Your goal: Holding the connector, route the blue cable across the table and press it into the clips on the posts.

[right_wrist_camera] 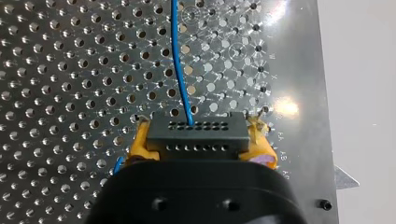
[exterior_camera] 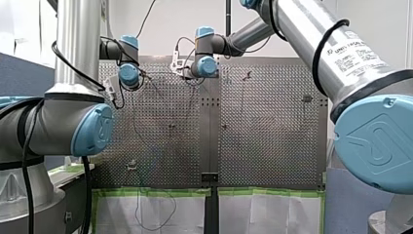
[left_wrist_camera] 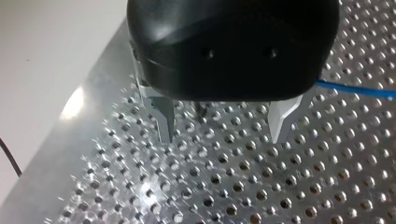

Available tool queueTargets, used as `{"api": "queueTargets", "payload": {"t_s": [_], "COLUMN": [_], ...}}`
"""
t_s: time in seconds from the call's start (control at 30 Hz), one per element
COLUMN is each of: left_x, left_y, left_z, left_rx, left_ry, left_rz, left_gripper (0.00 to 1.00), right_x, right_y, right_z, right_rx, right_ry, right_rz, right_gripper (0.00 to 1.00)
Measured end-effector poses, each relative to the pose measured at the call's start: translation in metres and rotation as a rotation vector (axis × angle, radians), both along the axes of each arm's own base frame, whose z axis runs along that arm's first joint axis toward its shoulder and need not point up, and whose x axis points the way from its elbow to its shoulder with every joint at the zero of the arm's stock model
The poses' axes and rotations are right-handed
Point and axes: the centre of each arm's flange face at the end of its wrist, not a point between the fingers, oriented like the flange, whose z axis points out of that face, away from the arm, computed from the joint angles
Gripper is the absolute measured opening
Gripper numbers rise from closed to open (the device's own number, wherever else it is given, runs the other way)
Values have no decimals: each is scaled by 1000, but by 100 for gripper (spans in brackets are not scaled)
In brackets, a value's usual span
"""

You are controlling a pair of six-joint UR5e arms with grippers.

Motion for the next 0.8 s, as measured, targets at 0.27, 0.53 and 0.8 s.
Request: {"api": "queueTargets", "payload": {"t_s": [0.27,0.53,0.8], "left_x": [-36,-66,-89], "left_y": [-6,-12,-26], "left_z": [0,9,31], "left_rx": [-13,1,59], "left_ry": [57,98,108], "left_rz": [-11,-34,-110], "left_gripper": [100,100,100], "right_x": [0,-1,-4], "right_y": [2,2,-1], "right_z": [0,-1,0], "right_rx": [6,12,18], "right_ry": [6,9,10], "right_rz": [2,1,-27], "right_gripper": [0,0,0]}}
